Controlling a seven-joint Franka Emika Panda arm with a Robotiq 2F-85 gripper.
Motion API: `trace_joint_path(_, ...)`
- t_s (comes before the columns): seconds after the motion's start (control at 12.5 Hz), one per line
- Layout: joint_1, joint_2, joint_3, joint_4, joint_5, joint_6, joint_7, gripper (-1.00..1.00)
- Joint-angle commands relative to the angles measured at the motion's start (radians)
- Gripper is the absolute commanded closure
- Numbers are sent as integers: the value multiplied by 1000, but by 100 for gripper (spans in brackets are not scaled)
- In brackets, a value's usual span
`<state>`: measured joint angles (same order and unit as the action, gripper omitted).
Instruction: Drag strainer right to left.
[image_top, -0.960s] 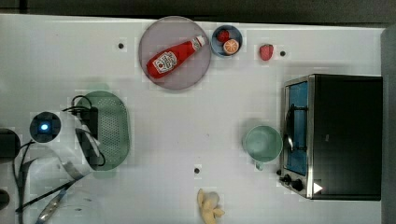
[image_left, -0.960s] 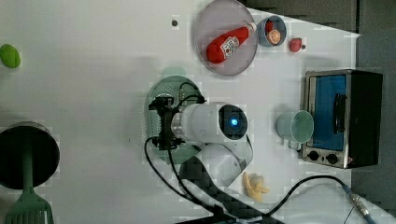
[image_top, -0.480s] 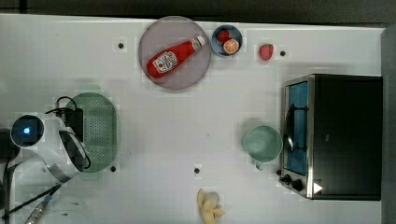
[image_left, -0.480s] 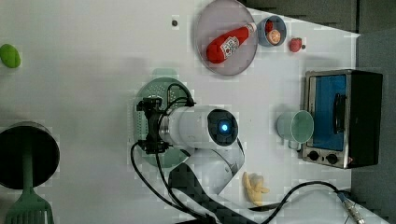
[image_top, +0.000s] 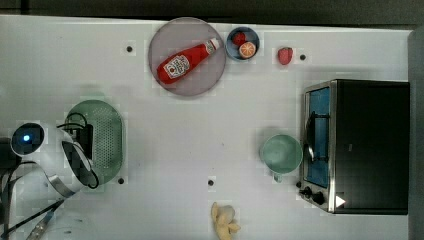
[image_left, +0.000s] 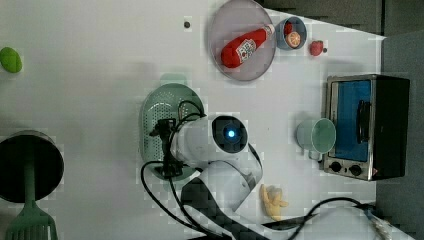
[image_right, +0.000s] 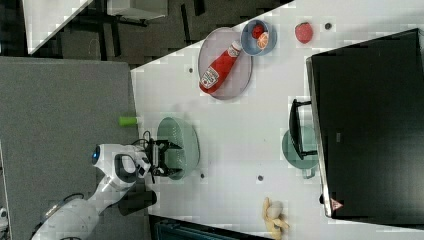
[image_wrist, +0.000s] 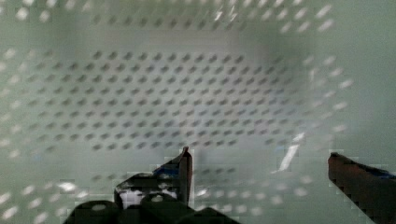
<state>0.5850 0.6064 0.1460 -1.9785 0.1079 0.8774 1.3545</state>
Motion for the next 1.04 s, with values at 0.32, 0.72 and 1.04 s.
trace_joint_path(0.32,-19,-441,-158,20,11,-399,-361,-100)
trace_joint_path(0.72,-60,-773,-377,21,-40,-666,-729,-100)
trace_joint_path(1.04,-95,-951,-552,20,-247,-801,-1093,-100)
